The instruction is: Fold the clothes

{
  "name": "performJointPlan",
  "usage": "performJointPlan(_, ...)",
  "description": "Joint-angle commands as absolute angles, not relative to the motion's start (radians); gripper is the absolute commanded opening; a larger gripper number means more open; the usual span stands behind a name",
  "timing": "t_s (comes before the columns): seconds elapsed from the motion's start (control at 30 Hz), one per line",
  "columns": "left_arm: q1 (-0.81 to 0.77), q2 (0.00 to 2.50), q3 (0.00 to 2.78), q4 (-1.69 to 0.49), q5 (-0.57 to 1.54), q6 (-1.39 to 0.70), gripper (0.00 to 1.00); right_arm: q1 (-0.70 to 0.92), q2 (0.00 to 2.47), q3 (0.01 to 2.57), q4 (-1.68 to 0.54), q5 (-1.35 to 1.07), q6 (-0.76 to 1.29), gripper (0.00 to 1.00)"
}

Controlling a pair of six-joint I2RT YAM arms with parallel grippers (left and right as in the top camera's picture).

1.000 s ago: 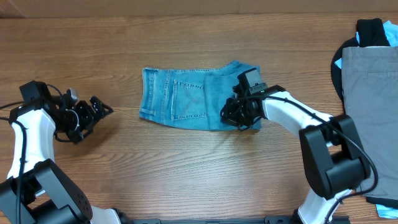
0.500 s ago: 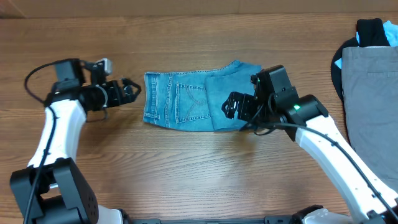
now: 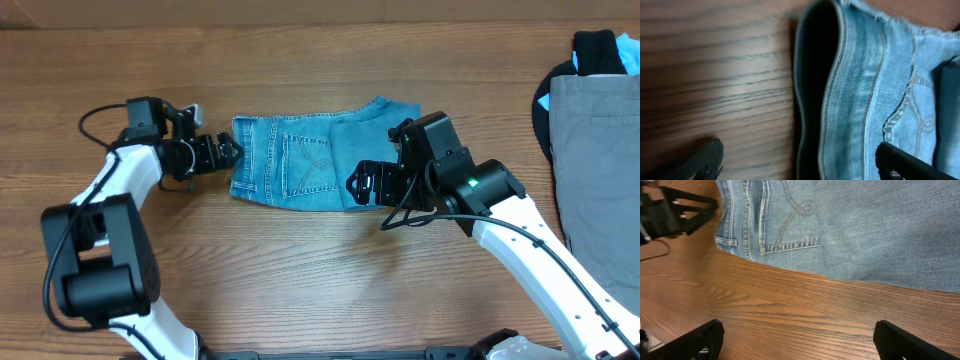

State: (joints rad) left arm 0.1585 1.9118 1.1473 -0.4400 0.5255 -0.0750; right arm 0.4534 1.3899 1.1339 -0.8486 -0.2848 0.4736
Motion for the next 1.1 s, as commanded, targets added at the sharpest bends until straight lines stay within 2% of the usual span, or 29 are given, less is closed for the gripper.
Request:
performJointPlan(0.0, 0.109, 1.975, 1.183, -0.427, 0.571, -0.078, 1.00, 0.459, 1.369, 1.148, -0.844, -0.289, 0.463, 1.00)
performJointPlan(0.3, 0.035, 2.074, 1.183, -0.433, 0.567, -0.078, 1.00, 0.459, 1.369, 1.148, -0.844, -0.289, 0.444, 1.00)
performJointPlan(0.33, 0.030, 2.072, 1.183, -0.443, 0.566, -0.079, 0.85, 0.459, 1.369, 1.148, -0.844, -0.289, 0.444, 1.00)
performJointPlan(0.37, 0.030, 2.072, 1.183, -0.450, 0.566, -0.079, 0.58, 0.459, 1.369, 1.147, -0.844, -0.289, 0.444, 1.00)
performJointPlan(0.4, 0.033, 2.072, 1.184, -0.460, 0.566, -0.079, 0.40, 0.459, 1.369, 1.147, -0.844, -0.289, 0.443, 1.00)
performJointPlan(0.47, 0.035, 2.072, 1.193, -0.493, 0.561, -0.078, 0.09, 0.459, 1.369, 1.144, -0.846, -0.289, 0.440, 1.00)
performJointPlan(0.5, 0.037, 2.072, 1.202, -0.516, 0.542, -0.079, 0.04, 0.459, 1.369, 1.143, -0.848, -0.289, 0.440, 0.98)
performJointPlan(0.63, 0.046, 2.066, 1.272, -0.646, 0.411, -0.079, 0.04, 0.459, 1.371, 1.122, -0.843, -0.289, 0.440, 0.97)
performJointPlan(0.83, 0.071, 2.048, 1.535, -0.989, 0.179, -0.121, 0.04, 0.459, 1.435, 1.111, -0.801, -0.281, 0.441, 0.95)
performJointPlan(1.07, 0.038, 2.045, 1.880, -1.299, 0.175, -0.128, 0.04, 0.459, 1.619, 1.111, -0.664, -0.222, 0.441, 0.93)
